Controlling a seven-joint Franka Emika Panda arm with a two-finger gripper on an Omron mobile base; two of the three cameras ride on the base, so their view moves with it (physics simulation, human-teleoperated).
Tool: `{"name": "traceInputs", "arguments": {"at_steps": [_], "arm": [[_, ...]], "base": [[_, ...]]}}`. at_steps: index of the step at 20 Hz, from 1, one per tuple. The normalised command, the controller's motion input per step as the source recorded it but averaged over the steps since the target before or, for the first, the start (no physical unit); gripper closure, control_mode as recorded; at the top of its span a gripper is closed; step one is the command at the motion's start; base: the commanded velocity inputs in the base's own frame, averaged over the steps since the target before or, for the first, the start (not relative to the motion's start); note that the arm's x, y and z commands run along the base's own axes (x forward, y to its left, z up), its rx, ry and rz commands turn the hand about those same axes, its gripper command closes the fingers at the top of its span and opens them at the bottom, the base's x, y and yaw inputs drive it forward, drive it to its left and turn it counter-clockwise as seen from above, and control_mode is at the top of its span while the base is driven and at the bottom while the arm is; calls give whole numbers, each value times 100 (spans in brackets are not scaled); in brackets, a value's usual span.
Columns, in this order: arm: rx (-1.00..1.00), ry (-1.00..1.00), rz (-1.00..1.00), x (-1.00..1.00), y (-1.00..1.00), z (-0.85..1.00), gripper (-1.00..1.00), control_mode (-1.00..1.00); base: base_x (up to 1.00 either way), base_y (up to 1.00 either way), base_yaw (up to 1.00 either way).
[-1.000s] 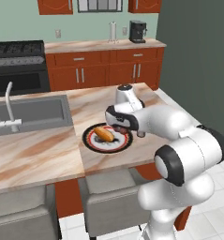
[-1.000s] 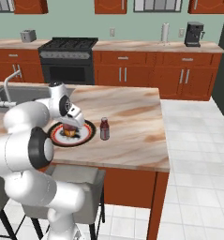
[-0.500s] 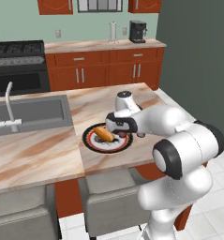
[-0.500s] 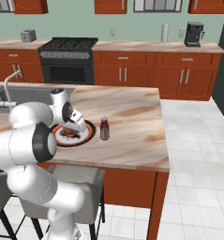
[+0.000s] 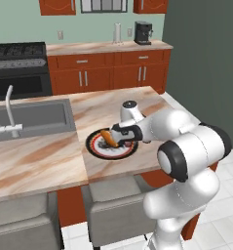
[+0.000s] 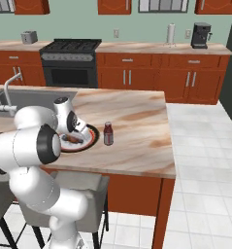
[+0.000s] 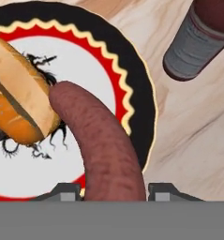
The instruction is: Move the hot dog bun to the plate on the dining table and place the condiment next to that plate. Then navigate to the fridge and take the sausage and place it on the plate as well.
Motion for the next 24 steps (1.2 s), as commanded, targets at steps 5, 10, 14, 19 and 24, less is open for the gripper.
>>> {"name": "traceInputs", "arguments": {"at_steps": [5, 10, 14, 19, 24], "arm": [[0, 0, 0, 7, 0, -22, 100, -100], [0, 0, 0, 4, 15, -11, -100, -100], [0, 0, 0, 0, 36, -1, -100, -100], [0, 0, 0, 0, 22, 0, -100, -100], [0, 0, 0, -1, 4, 8, -100, -100]], "base": [[0, 0, 0], [0, 0, 0], [0, 0, 0], [0, 0, 0], [0, 0, 0]]}}
